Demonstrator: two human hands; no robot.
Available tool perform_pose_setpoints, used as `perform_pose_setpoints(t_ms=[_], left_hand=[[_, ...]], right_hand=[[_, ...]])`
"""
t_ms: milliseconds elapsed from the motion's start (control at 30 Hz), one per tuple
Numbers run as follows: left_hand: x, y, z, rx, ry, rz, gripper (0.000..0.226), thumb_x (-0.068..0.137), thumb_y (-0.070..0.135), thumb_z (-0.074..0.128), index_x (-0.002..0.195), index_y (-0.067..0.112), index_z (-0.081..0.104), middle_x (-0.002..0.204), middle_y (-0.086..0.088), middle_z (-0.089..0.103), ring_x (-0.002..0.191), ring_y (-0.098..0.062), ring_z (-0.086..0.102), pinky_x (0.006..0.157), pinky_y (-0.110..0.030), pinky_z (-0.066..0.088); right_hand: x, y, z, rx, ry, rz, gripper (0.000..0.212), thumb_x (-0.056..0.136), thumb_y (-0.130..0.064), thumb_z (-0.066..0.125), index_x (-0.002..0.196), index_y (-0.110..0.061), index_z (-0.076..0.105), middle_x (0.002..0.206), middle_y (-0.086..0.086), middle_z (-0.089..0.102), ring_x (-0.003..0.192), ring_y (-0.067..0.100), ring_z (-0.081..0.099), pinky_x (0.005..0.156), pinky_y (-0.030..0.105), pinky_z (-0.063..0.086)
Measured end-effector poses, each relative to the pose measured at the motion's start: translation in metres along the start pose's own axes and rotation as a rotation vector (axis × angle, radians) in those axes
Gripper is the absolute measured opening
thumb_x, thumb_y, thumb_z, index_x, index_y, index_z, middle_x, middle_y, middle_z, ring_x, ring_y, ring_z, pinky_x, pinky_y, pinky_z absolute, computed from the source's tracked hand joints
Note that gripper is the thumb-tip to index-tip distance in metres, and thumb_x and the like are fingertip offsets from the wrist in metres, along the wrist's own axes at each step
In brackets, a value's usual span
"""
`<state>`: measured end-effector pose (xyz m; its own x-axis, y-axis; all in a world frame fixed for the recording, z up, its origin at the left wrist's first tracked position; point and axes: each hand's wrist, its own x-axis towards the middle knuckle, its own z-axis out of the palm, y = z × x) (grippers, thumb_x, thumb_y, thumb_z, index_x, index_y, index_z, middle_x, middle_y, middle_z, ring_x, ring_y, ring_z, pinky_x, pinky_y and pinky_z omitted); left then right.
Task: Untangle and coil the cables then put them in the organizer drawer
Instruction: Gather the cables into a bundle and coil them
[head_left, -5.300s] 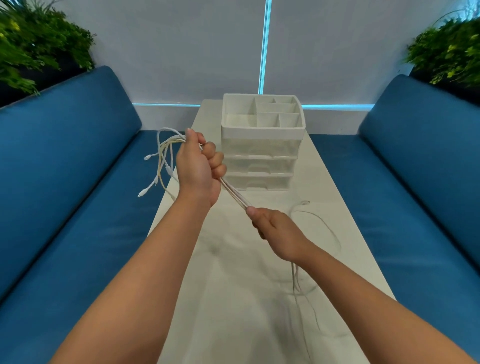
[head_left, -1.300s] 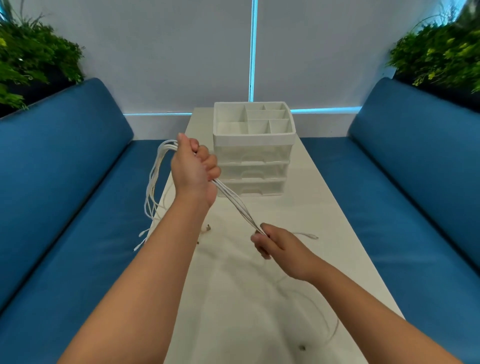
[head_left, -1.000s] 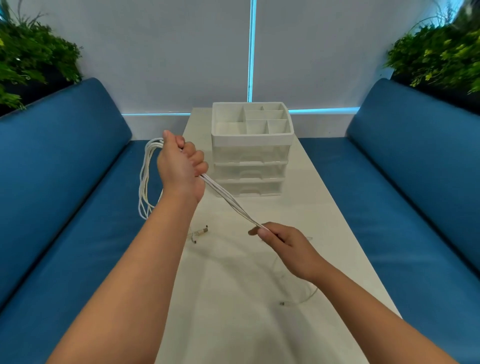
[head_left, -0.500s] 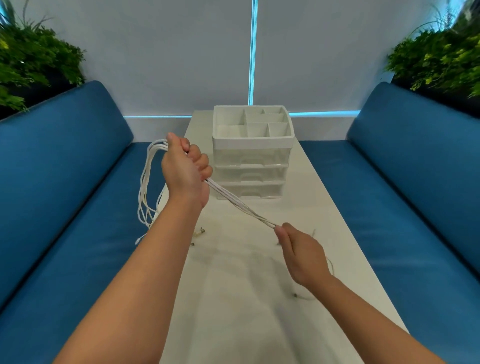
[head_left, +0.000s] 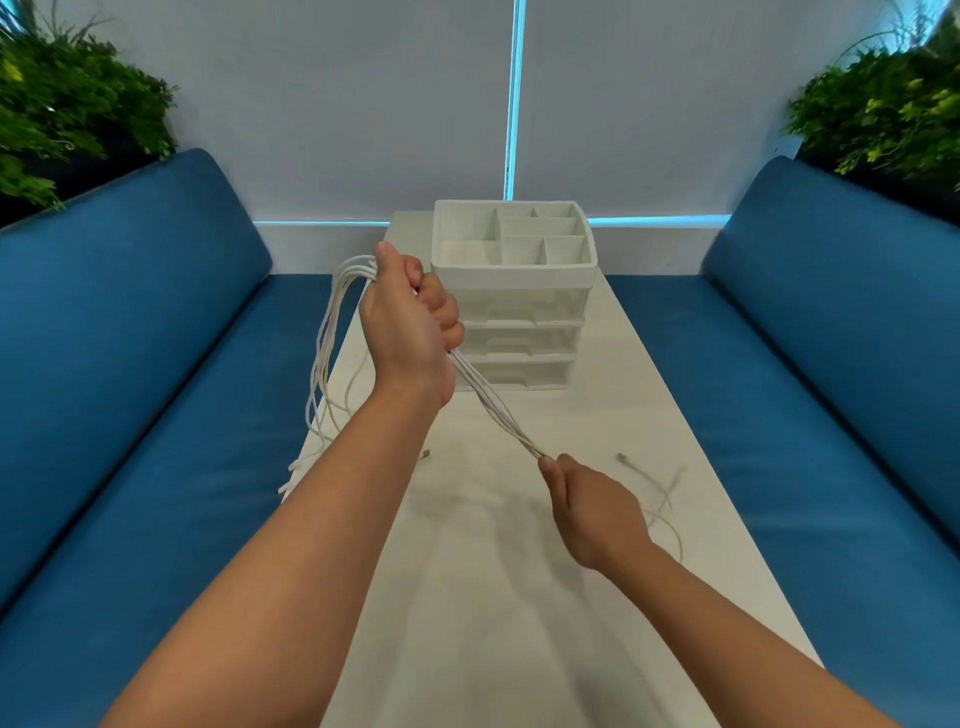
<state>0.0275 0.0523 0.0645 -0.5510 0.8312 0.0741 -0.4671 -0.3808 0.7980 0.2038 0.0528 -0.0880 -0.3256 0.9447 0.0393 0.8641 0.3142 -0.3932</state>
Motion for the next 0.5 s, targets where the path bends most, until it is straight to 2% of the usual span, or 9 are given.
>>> perform_pose_setpoints(t_ms=[100,167,200,267,333,400,500], left_hand=[[0.003,0.001,-0.002,-0.008,0.039,-0.017,0.047,0.106,0.042,0.031,0.065,0.020,0.037,0.052,0.006,0.028,0.043,-0.008,0.018,0.038,-0.020,0.015],[0.005,0.001,-0.004,-0.017,0.040,-0.046,0.047,0.106,0.042,0.032,0.065,0.020,0.038,0.053,0.006,0.027,0.044,-0.008,0.017,0.038,-0.020,0.015],[0.005,0.001,-0.005,-0.020,0.031,-0.060,0.047,0.106,0.042,0.032,0.065,0.020,0.038,0.053,0.006,0.027,0.045,-0.008,0.016,0.037,-0.020,0.015],[0.005,0.002,-0.006,-0.019,0.001,-0.081,0.047,0.106,0.041,0.033,0.065,0.019,0.039,0.053,0.005,0.028,0.045,-0.009,0.016,0.037,-0.020,0.015],[0.003,0.003,-0.004,-0.018,-0.026,-0.090,0.047,0.106,0.041,0.033,0.066,0.019,0.039,0.053,0.005,0.028,0.046,-0.008,0.016,0.038,-0.021,0.015],[0.002,0.005,-0.001,-0.025,-0.045,-0.091,0.047,0.107,0.040,0.032,0.066,0.019,0.039,0.053,0.006,0.028,0.045,-0.008,0.016,0.037,-0.020,0.015],[0.001,0.009,0.002,-0.054,-0.072,-0.107,0.046,0.107,0.039,0.032,0.066,0.019,0.038,0.050,0.007,0.028,0.043,-0.007,0.017,0.035,-0.019,0.016]], right_hand=[[-0.002,0.012,0.005,0.272,-0.137,-0.032,0.062,0.092,-0.069,0.019,0.074,-0.015,0.042,0.073,0.002,0.051,0.069,0.019,0.049,0.065,0.032,0.039],[-0.001,0.017,0.002,0.413,-0.238,-0.049,0.076,0.082,-0.079,0.026,0.088,-0.010,0.055,0.090,0.007,0.061,0.085,0.022,0.058,0.083,0.036,0.045],[0.000,0.018,-0.001,0.486,-0.290,-0.054,0.076,0.079,-0.080,0.030,0.096,-0.012,0.060,0.099,0.004,0.065,0.095,0.019,0.060,0.092,0.037,0.045],[0.002,0.011,-0.012,0.622,-0.338,-0.072,0.061,0.084,-0.073,0.038,0.111,-0.025,0.066,0.113,-0.011,0.067,0.111,0.006,0.058,0.102,0.031,0.042],[0.006,-0.002,-0.028,0.734,-0.338,-0.122,0.038,0.095,-0.054,0.047,0.121,-0.033,0.063,0.121,-0.017,0.065,0.117,-0.003,0.055,0.104,0.024,0.039],[0.009,-0.018,-0.043,0.838,-0.369,-0.169,0.026,0.097,-0.038,0.051,0.119,-0.031,0.063,0.118,-0.009,0.068,0.113,0.002,0.060,0.100,0.021,0.043],[0.011,-0.038,-0.054,0.942,-0.353,-0.220,0.029,0.098,-0.030,0.050,0.121,-0.019,0.063,0.109,0.006,0.071,0.102,0.018,0.067,0.096,0.026,0.049]])
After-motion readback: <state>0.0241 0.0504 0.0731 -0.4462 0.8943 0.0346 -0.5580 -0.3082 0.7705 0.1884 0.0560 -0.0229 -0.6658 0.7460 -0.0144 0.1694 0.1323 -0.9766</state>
